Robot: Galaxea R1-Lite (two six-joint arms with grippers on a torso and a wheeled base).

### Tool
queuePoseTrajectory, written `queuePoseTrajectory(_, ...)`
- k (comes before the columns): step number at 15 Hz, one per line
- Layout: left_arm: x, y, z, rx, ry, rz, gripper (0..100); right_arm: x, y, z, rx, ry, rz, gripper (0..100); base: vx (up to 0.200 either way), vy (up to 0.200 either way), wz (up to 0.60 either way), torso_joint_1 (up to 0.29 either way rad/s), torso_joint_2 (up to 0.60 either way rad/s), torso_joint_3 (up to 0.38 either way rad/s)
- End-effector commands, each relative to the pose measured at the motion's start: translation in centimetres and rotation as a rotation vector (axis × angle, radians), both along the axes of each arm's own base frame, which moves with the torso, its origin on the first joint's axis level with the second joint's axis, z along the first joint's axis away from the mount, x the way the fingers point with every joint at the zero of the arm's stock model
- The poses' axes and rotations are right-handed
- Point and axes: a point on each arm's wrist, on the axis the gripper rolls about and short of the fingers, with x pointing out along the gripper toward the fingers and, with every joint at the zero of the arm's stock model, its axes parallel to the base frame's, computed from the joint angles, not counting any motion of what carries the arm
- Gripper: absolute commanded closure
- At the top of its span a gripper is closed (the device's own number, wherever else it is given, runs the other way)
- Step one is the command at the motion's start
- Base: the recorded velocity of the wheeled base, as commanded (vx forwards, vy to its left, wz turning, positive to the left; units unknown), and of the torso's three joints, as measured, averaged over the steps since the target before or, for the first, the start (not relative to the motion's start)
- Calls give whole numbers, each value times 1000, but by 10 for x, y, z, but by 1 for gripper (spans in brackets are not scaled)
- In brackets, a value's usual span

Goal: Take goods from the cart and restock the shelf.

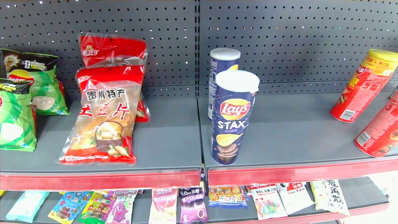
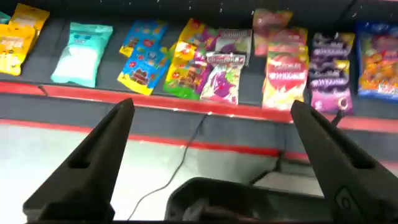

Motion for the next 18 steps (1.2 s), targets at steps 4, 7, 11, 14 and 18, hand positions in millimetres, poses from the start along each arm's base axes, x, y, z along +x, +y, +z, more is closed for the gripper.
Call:
queuePoseTrajectory(4,-7,-6,-14,-44,-230,-133,0,-16,1,-43,-7,-109,-36,0,0,0,0,0,0,0)
queuePoseTrajectory(7,9,-5,-25,8,-333,-107,0,-11,0,-42,-4,-177,-55,0,0,0,0,0,0,0)
queuePoseTrajectory(11,15,-5,-28,32,-385,-106,0,8,2,-59,14,-311,-3,0,0,0,0,0,0,0)
queuePoseTrajectory(14,16,-1,-29,64,-400,73,0,8,2,-59,48,-318,-9,0,0,0,0,0,0,0)
queuePoseTrajectory(18,21,-3,-33,50,-472,-2,0,8,1,-59,56,-319,-26,0,0,0,0,0,0,0)
